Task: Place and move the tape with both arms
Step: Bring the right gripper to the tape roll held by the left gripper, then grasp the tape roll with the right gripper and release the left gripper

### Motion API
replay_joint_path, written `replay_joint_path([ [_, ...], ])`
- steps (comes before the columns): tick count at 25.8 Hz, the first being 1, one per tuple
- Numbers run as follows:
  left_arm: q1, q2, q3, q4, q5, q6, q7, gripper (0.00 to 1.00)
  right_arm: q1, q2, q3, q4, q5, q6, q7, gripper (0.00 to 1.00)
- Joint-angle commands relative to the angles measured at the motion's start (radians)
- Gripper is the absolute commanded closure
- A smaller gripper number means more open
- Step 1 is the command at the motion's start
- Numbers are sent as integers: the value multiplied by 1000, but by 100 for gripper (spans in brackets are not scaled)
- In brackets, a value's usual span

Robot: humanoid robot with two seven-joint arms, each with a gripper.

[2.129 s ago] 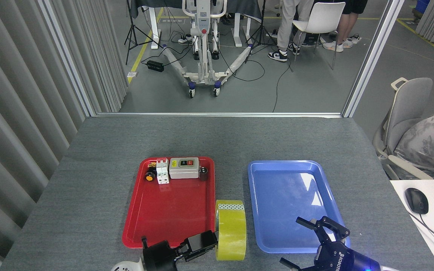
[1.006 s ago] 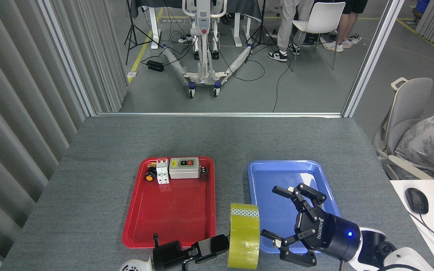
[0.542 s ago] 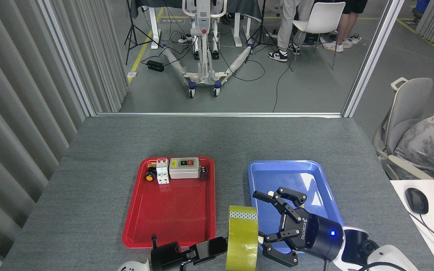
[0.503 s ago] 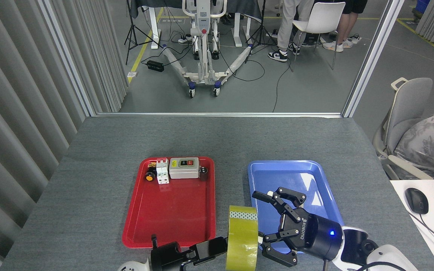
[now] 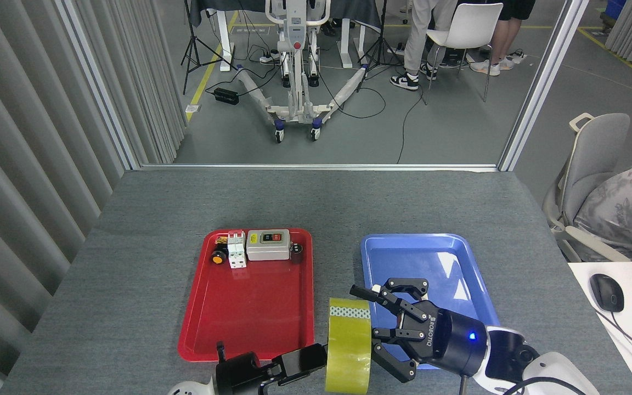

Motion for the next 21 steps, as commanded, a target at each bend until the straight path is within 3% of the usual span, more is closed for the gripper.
replay_joint_path([
  [1,-1,0,4,1,0,-1,0,97,0,-2,5,1,0,0,0,54],
  [11,-2,0,11,1,18,-2,-3,97,4,-7,7,0,2,0,0,71],
  [21,-2,3,36,4,66,-47,-43,97,14,-7,7,0,3,0,0,79],
])
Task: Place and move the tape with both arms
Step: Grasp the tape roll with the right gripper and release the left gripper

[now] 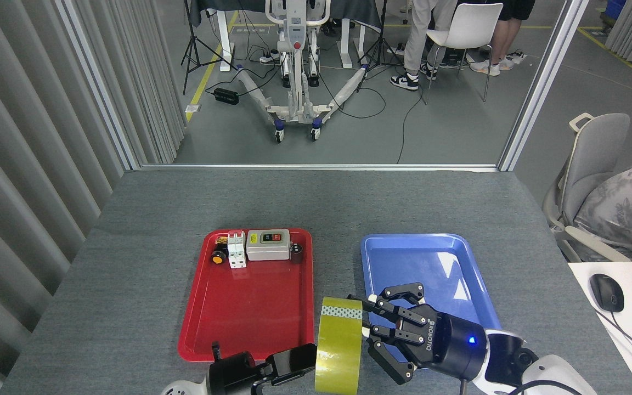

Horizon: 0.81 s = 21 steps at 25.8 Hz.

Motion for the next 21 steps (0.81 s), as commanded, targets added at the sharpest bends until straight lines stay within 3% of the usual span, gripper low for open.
replay_joint_path([
  [1,1,2,11,3,15,-47,-9,95,3,0,0,1,0,1,15,79],
  [6,2,2,29,5,15,-60,-3,54,3,0,0,1,2,1,15,79],
  [15,4,11,35,5,13,-130,-3,38,3,3,0,1,5,1,15,81],
  [21,5,14,60,9,-2,-135,14,36,3,6,0,1,5,1,15,82],
])
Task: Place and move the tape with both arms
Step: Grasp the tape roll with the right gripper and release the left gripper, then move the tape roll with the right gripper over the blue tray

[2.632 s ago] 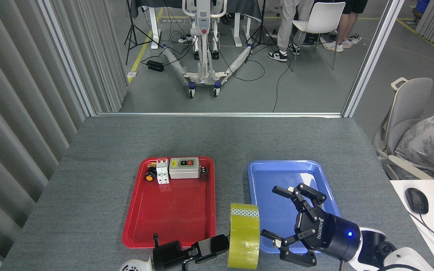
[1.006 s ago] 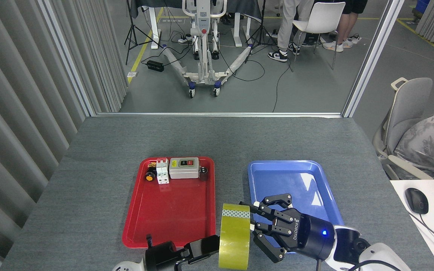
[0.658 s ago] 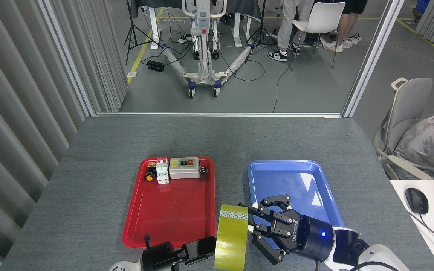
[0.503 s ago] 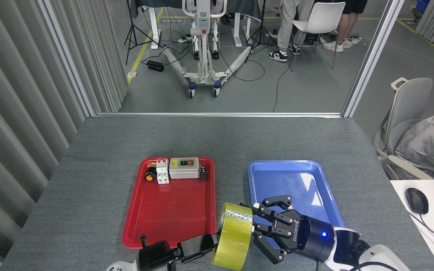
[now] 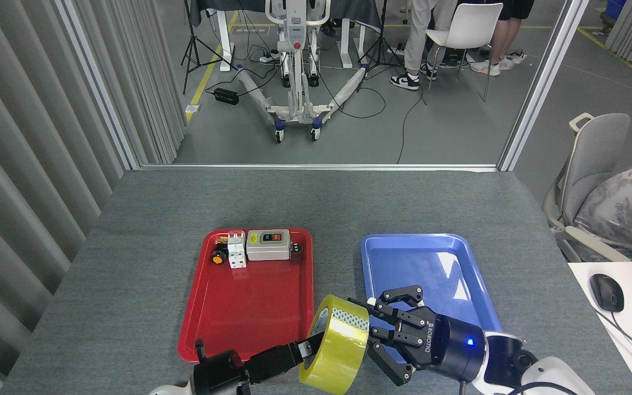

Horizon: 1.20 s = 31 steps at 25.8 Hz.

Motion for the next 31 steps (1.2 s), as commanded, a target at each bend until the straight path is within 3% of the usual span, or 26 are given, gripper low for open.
replay_joint_path([
  [1,1,0,16,7,-17,-1,21,36,0,1,0,0,0,1,-9,82],
  [5,-1,0,65,19,-73,-2,50,21,4,-4,0,0,-5,1,-9,82],
  [13,-2,0,123,20,-83,-1,147,18,34,-10,-12,-3,-25,1,-11,84],
  [16,-2,0,146,19,-161,2,188,18,69,-47,-23,-14,-71,1,-11,86],
  [19,-2,0,155,20,-363,8,386,18,113,-68,-74,-20,-130,1,-8,88],
  [22,1,-4,149,20,-731,19,653,18,167,-67,-190,-20,-202,1,34,91],
  [25,4,-17,108,25,-1147,182,976,17,213,-59,-341,-20,-354,1,206,94],
  [26,5,-15,66,27,-1247,258,1047,11,216,-54,-388,-17,-403,1,281,94],
  [29,7,-15,34,27,-1374,432,1125,1,216,2,-482,-5,-469,182,500,94],
  [31,8,-10,36,25,-1376,443,1134,1,213,41,-520,0,-469,309,612,94],
])
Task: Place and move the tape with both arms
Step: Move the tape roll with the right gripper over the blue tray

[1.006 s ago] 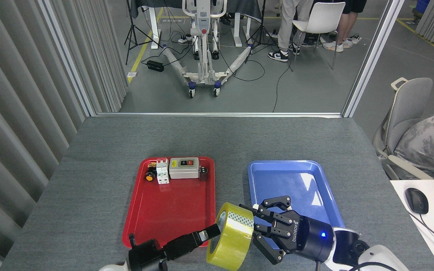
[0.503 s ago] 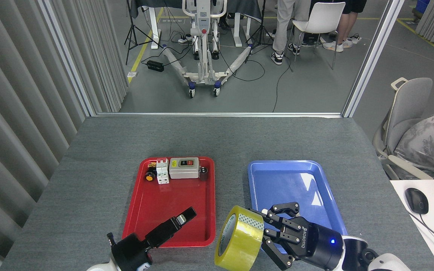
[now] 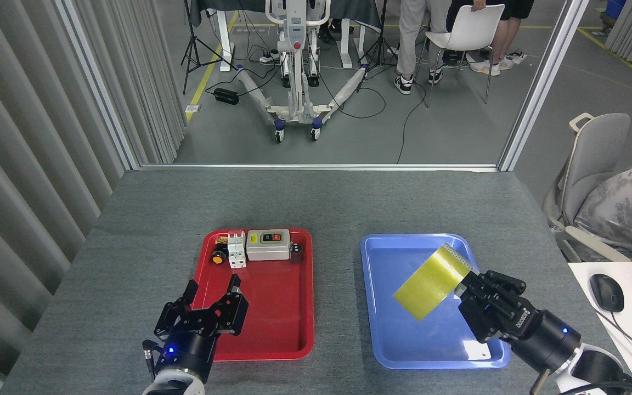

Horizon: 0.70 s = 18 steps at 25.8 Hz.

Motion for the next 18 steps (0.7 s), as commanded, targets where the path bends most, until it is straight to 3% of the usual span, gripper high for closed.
replay_joint_path([
  [1,2,4,-14,1,-83,86,61,1,-3,56,-89,9,-36,207,214,94],
  [4,27,7,-13,-4,-83,88,49,1,-24,30,-96,43,-38,371,365,94],
  [7,50,15,-16,-8,-85,80,51,1,-69,-33,-80,129,-39,466,498,94],
  [10,77,24,-17,-7,-85,63,74,1,-95,-55,-43,223,-39,478,529,94],
  [14,131,95,-16,-7,-85,23,229,1,-199,-61,78,373,-47,486,553,94],
  [18,137,116,-16,-7,-77,-9,265,1,-322,-59,144,509,-53,506,627,94],
])
